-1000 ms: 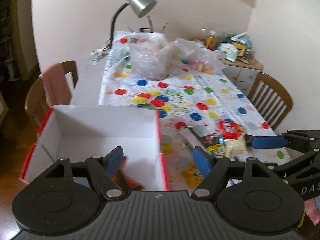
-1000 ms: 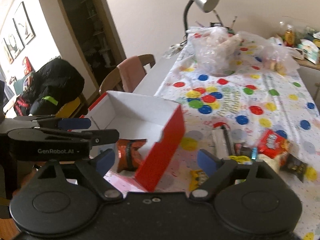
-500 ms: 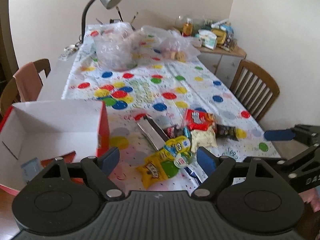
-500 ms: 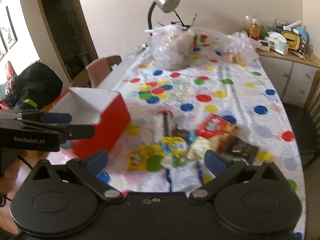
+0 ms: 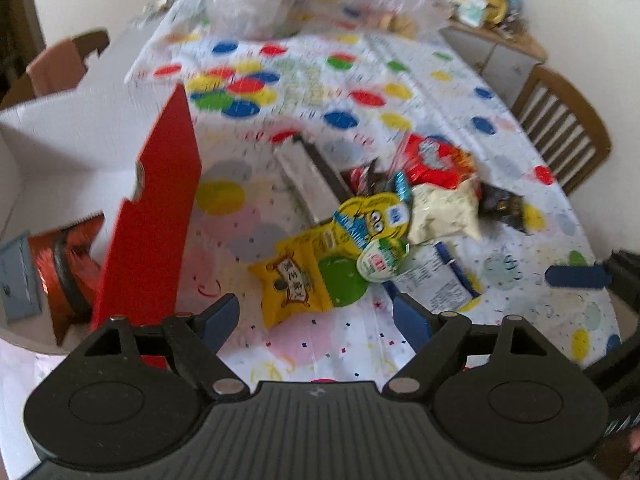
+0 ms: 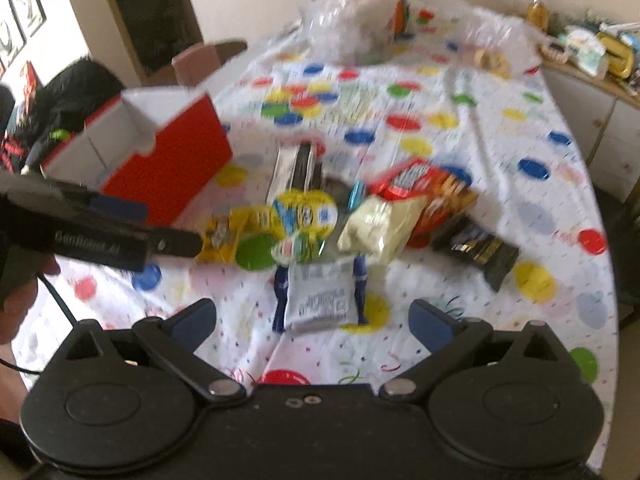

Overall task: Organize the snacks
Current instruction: 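Grasp the white packet with right tool while left tool grasps yellow candy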

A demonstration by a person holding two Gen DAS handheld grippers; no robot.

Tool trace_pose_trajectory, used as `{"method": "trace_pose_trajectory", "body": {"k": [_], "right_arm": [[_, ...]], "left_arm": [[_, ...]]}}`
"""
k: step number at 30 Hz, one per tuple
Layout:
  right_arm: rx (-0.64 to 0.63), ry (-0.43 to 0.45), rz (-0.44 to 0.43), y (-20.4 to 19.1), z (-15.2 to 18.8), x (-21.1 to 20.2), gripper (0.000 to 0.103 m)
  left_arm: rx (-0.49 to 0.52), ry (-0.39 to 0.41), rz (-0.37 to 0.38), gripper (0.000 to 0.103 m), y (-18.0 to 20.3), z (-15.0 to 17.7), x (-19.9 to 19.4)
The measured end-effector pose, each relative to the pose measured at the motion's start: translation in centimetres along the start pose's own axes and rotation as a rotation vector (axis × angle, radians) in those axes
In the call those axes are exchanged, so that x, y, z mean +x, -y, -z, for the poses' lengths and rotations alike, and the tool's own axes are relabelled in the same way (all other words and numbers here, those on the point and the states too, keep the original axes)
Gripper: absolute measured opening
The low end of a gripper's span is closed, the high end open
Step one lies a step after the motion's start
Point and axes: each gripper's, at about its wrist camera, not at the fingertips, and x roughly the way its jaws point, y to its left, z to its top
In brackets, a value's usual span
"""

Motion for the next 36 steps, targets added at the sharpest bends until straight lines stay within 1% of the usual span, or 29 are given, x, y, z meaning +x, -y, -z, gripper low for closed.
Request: {"method": "trace_pose_trajectory", "body": {"k": [4, 9, 12, 14, 17, 20, 23, 26, 29, 31, 32, 33, 36], "right_arm": [[-0.019, -0.06, -0.007, 0.3, 0.3, 2.7, 0.102], [-0.036, -0.11, 0.012, 0.7, -0.4, 5.5, 0.101], [-0.051, -0.129, 0.02, 0.6, -1.0, 6.8, 0.101], [-0.056, -0.139, 0.025, 0.6, -1.3, 7.5, 0.1], [-0.065, -0.159, 0.035, 0.7, -1.8, 8.5, 0.1], [-0.075, -0.184, 0.052, 0.5, -2.1, 9.3, 0.097], [-0.085, -0.196, 0.051, 0.2, -2.2, 9.7, 0.096], [-0.088, -0.209, 0.062, 0.0, -2.3, 10.1, 0.094], [-0.08, -0.217, 0.072, 0.0, -2.3, 10.4, 0.091], [-0.085, -0.217, 0.075, -0.1, -2.3, 10.4, 0.09], [-0.088, -0.216, 0.075, -0.2, -2.3, 10.4, 0.089], [-0.091, -0.213, 0.077, -0.3, -2.3, 10.3, 0.086], [-0.101, -0.206, 0.075, -0.6, -2.2, 10.1, 0.078]], "left_arm": [[-0.04, -0.039, -0.043, 0.084, 0.2, -0.7, 2.2], [-0.093, -0.084, -0.084, 0.084, -0.1, -1.8, 4.6], [-0.116, -0.107, -0.096, 0.084, -0.5, -2.3, 5.6], [-0.164, -0.139, -0.091, 0.084, -1.3, -2.7, 6.4], [-0.223, -0.161, -0.082, 0.084, -2.2, -3.1, 7.2], [-0.214, -0.174, -0.096, 0.084, -2.1, -3.3, 7.8], [-0.212, -0.188, -0.099, 0.083, -2.1, -3.2, 8.2], [-0.198, -0.187, -0.109, 0.082, -1.9, -3.3, 8.2], [-0.192, -0.185, -0.121, 0.076, -1.8, -3.3, 8.1], [-0.179, -0.184, -0.139, 0.069, -1.7, -3.2, 8.0], [-0.173, -0.184, -0.146, 0.064, -1.6, -3.2, 8.0], [-0.168, -0.182, -0.149, 0.058, -1.5, -3.2, 7.9], [-0.167, -0.18, -0.145, 0.048, -1.6, -3.1, 7.7]]}}
